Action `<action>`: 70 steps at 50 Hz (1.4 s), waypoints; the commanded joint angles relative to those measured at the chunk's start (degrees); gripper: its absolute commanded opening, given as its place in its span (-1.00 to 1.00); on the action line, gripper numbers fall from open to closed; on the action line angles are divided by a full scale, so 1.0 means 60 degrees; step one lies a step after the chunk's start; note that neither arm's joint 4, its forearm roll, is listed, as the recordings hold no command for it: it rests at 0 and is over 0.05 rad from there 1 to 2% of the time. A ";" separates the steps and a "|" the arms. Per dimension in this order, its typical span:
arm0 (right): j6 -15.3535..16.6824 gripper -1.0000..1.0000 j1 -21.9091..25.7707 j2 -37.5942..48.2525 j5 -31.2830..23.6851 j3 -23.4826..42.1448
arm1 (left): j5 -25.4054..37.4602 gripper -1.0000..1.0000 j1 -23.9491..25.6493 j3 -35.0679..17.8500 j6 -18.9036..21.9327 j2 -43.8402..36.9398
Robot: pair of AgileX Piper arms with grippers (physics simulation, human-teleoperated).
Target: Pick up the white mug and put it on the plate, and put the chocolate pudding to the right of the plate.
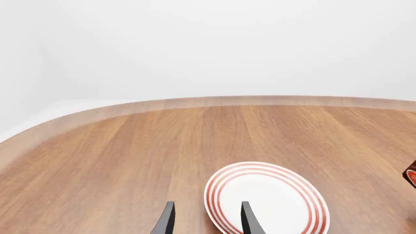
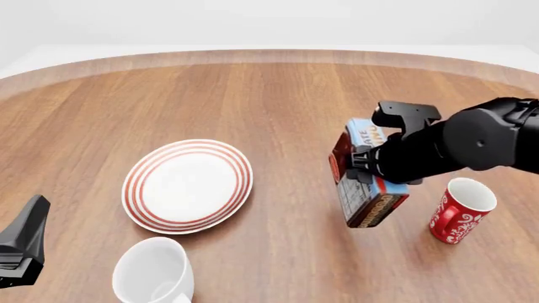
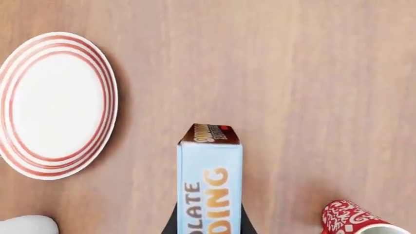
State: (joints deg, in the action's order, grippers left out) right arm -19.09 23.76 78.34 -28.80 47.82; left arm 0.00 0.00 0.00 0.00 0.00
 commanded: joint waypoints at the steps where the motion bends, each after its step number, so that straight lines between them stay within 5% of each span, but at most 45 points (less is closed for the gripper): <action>1: -0.0249 -1.00 0.0168 0.0214 -0.0004 0.0494 | 0.0000 1.00 0.0000 0.0000 0.0000 0.0000; 70: 0.0085 -1.00 0.0656 0.3177 0.0432 0.2605 | 0.0000 1.00 0.0000 0.0000 0.0000 0.0000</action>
State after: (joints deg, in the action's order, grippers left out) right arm -17.79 27.38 95.49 -26.63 62.58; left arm 0.00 0.00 0.00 0.00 0.00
